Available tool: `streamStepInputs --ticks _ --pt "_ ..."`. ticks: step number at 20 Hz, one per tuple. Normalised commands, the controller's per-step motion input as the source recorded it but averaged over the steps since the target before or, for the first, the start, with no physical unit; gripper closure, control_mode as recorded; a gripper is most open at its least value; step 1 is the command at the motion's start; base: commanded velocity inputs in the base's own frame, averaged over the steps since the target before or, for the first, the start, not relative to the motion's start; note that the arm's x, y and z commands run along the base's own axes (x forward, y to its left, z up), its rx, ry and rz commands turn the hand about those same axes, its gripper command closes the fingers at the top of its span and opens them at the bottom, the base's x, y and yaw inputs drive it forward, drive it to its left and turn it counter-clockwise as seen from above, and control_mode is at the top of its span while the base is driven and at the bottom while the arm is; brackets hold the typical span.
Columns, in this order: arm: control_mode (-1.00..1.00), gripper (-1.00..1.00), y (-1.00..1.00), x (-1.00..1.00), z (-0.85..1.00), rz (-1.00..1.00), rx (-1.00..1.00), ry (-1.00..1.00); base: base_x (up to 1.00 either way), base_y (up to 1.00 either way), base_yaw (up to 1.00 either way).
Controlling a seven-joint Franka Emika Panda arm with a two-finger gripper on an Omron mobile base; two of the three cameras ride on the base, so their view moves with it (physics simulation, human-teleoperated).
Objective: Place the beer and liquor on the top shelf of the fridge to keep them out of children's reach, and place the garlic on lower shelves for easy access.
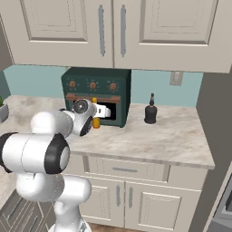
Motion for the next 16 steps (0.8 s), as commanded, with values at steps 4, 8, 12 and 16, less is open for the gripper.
streamStepInputs --ticks 4,8,12,16 --pt "-1.0 1.0 -0.03 -0.68 1.0 0.0 -0.01 0.0 0.0 0.0 0.0" --pt "-1.0 1.0 0.0 -0.98 1.0 0.0 -0.05 0.0 0.0 0.0 0.0" --pt "-1.0 1.0 0.0 -1.0 1.0 0.02 -0.02 0.0 0.0 0.0 0.0" --pt "-1.0 1.0 0.0 -1.0 1.0 0.03 0.0 -0.01 0.0 0.0 0.0"
